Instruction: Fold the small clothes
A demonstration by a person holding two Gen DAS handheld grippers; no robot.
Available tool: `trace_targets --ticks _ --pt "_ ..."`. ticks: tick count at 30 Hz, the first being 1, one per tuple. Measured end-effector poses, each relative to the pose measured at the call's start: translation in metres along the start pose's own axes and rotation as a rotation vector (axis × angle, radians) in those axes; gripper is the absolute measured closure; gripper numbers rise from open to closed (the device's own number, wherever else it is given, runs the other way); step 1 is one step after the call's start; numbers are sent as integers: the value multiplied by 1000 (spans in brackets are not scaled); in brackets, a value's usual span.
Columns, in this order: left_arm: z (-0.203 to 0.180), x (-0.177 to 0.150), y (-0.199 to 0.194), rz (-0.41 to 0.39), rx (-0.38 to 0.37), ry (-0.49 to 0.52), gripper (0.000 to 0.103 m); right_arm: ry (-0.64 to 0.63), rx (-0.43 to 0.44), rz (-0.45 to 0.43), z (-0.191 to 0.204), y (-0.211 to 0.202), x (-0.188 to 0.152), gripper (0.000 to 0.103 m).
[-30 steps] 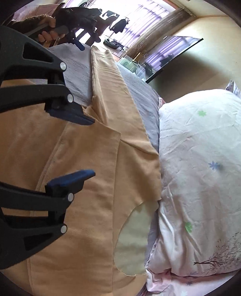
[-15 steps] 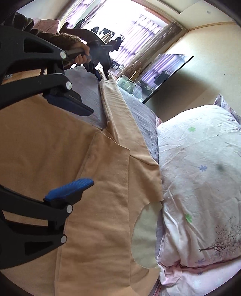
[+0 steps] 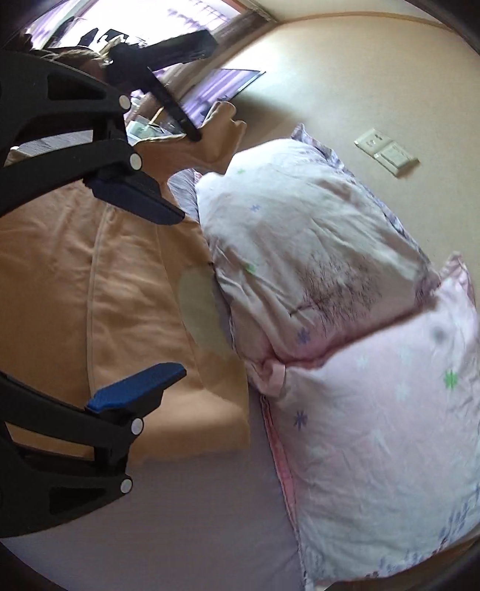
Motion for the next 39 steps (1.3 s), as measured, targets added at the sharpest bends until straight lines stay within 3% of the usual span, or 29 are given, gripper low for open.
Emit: trace_targets --ticks 2,4,6,7,9,10,11,12,15,18,19,20,21,24,27,28,30,31,33,35,37,39 --pt "-77 -41 46 130 -17 219 98 45 -43 37 -24 14 -5 26" --pt "-126 -89 74 224 17 416 97 78 -80 79 -44 26 -12 27" --pt "-134 -102 67 165 111 520 95 92 -71 101 -52 28 -15 31" --pt "-135 -103 54 127 92 538 90 84 -65 104 -51 29 -15 33" --pt "-124 -96 30 111 10 462 73 51 -62 115 -47 32 -12 45" --pt "-108 -90 18 99 -26 396 53 38 -55 129 -43 37 -13 49" --pt "-88 -80 9 77 -23 333 42 19 -50 150 -38 42 -14 56" --pt "-71 -68 8 57 2 282 41 -9 -66 177 -35 51 -18 62" --pt "11 -45 13 38 147 105 41 -64 -151 249 -35 80 -29 67" --pt "54 -40 23 48 188 -10 39 -77 -211 337 -40 103 -50 72" --pt "64 -40 30 55 196 -25 39 -100 -224 327 -38 104 -53 72" --pt "70 -43 34 68 203 -28 39 -140 -219 327 -31 103 -57 91" --pt "75 -46 40 88 211 -31 39 -168 -183 354 -21 104 -65 100" --pt "73 -58 47 123 195 -33 39 -271 -253 214 -10 82 -45 101" --pt "68 -70 42 133 187 -13 38 -193 -298 56 -25 52 -2 101" --pt "67 -73 43 140 182 -9 37 -183 -353 56 -39 51 4 101" --pt "62 -80 49 166 176 0 37 -182 -474 171 -68 65 -9 94" --pt "61 -84 51 180 175 3 37 -153 -489 180 -75 66 -13 91" --pt "61 -90 55 198 167 -4 37 -108 -443 112 -75 58 -10 81" --pt "62 -96 60 221 152 -21 37 -110 -337 71 -60 55 -8 70" --pt "64 -103 67 257 140 -40 37 -124 -259 121 -48 67 -19 68" --pt "68 -108 70 259 117 -79 35 -87 -289 248 -60 91 -39 60"
Point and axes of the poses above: each gripper's, at about its wrist camera, not at the fingertips, and y roughly the way its jaws point, z to its left, x to its top, the point moved 10 cm from there along y, roughly the way its jaws point
